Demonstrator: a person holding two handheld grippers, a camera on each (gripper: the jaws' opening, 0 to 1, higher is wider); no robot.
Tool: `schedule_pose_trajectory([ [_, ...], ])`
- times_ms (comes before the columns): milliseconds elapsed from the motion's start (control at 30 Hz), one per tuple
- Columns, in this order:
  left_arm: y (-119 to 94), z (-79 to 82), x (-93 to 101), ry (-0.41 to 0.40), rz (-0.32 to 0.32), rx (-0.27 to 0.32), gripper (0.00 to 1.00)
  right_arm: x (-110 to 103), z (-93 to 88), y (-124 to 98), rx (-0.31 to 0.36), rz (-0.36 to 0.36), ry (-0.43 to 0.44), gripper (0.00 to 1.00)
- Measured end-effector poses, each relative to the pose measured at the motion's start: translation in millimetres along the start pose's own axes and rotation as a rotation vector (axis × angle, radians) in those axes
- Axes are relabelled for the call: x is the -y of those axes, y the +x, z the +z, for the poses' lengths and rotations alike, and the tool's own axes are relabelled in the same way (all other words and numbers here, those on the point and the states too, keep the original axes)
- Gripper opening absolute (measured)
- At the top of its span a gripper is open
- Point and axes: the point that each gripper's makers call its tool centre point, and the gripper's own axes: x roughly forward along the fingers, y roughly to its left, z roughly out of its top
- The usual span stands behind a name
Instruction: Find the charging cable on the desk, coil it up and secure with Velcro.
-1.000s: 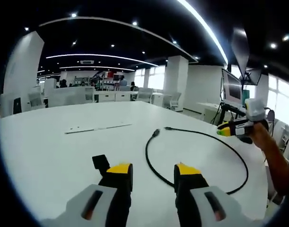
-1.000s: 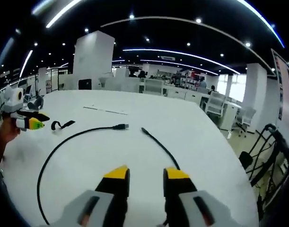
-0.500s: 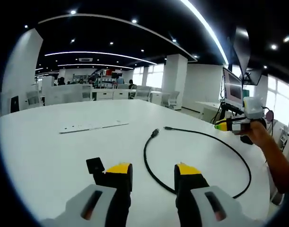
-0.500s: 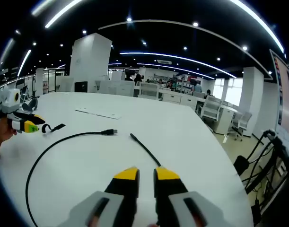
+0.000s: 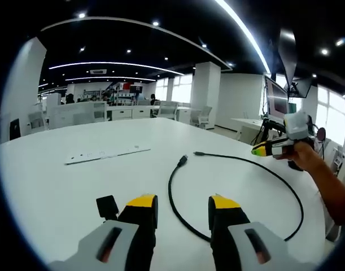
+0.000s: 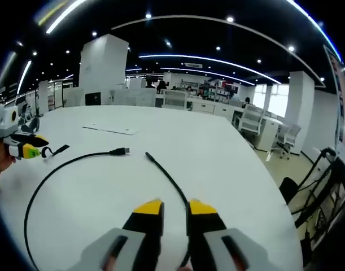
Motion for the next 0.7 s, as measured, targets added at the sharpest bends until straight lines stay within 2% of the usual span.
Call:
schedule_pose_trajectory([
  [300, 9.8, -3.1, 2.4, 0.018, 0.005, -0.018, 0.34, 7.4, -6.9, 13.6, -0.030, 0.010, 0.033, 0.18],
  [567, 19.8, -4.9, -0.3, 0.012, 0.020, -0.025, 0.34, 10.4, -8.0, 21.5, -0.045, 0.016, 0.014, 0.17],
  [700, 25.8, -5.9, -2.4, 0.009, 0.029, -0.025, 0.34, 11.6, -8.8, 25.4, -0.054, 0.024, 0.033, 0.18],
])
